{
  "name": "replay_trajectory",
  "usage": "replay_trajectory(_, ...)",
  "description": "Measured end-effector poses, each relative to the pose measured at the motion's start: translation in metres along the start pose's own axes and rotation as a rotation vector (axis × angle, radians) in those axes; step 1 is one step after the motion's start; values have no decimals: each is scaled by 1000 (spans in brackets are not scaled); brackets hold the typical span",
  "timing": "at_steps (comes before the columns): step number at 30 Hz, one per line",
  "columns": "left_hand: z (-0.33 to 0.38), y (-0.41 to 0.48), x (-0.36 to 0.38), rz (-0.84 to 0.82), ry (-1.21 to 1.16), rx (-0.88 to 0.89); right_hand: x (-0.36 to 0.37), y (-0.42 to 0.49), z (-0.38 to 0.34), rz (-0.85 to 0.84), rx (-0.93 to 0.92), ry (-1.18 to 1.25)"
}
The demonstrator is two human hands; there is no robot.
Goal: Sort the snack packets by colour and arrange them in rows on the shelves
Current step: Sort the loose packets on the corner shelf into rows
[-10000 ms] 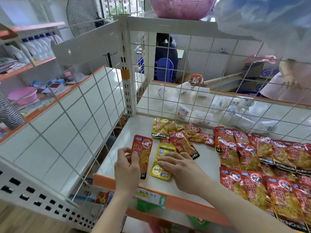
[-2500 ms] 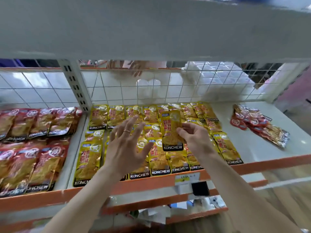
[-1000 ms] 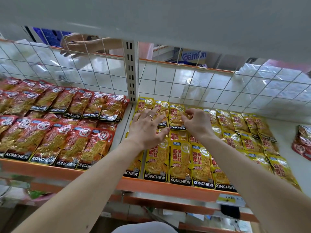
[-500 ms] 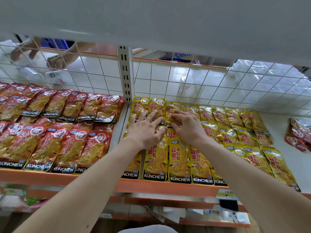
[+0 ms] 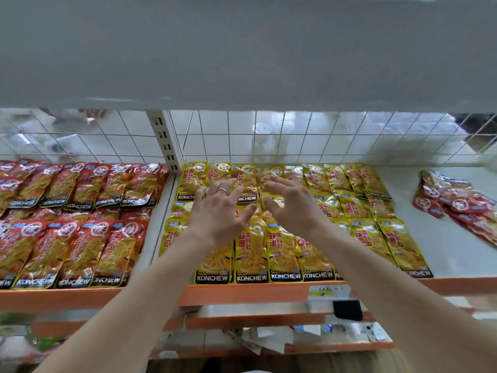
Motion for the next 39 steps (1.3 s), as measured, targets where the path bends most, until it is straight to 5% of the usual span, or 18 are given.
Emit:
replay_trajectory(15, 178, -59, 23, 7, 9, 134, -111, -153, 121, 16, 121, -118)
replay_trajectory(39, 318, -51, 43, -30, -99, 445, -185, -254, 196, 180, 438, -218)
Point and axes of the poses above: each hand's wrist, its own y-axis towards the middle knuckle, its own x-axis out of the palm, z = x × y, the point moved 5 cm from there along y, towards the middle knuckle, and after that the axes turned 12 degrees about -x, right-handed, at the moved point
